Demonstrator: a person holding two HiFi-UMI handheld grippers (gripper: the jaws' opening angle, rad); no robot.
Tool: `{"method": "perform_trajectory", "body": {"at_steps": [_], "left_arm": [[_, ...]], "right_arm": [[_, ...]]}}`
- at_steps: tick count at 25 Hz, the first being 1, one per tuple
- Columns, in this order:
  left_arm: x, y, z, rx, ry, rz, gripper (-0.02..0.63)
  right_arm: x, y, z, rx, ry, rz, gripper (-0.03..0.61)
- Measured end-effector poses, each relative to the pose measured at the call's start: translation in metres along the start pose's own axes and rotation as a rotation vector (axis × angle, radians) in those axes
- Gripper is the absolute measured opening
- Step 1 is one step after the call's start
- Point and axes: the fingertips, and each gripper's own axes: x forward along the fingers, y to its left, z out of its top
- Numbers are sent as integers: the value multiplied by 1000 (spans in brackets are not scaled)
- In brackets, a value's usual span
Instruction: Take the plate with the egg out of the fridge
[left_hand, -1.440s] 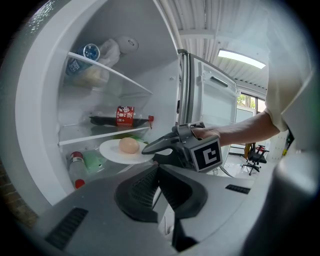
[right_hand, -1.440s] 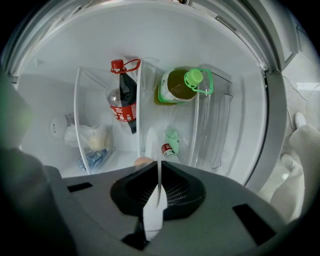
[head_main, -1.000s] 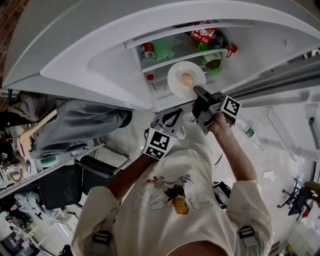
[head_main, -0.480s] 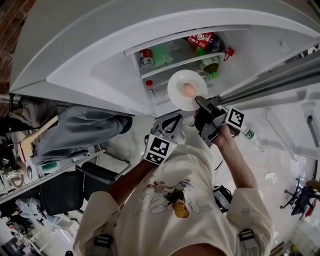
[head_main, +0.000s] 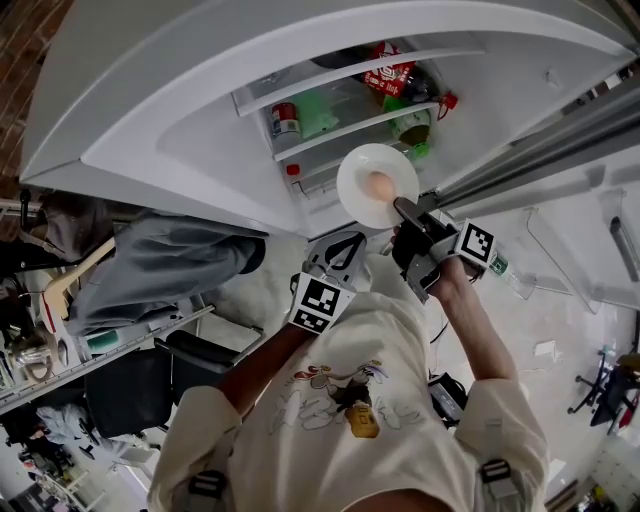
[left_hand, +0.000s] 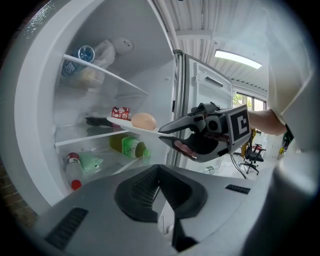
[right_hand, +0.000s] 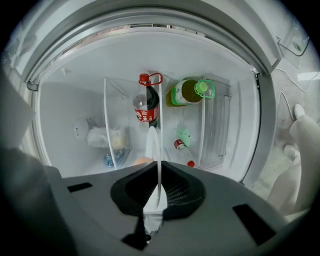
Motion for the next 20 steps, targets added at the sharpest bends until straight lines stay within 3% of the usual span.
{"method": "perform_trajectory", "body": {"at_steps": [20], "left_arm": [[8,-3,10,1,-16,-4,9]], "right_arm": [[-38,12,6,-36,-21,-18,25]]}}
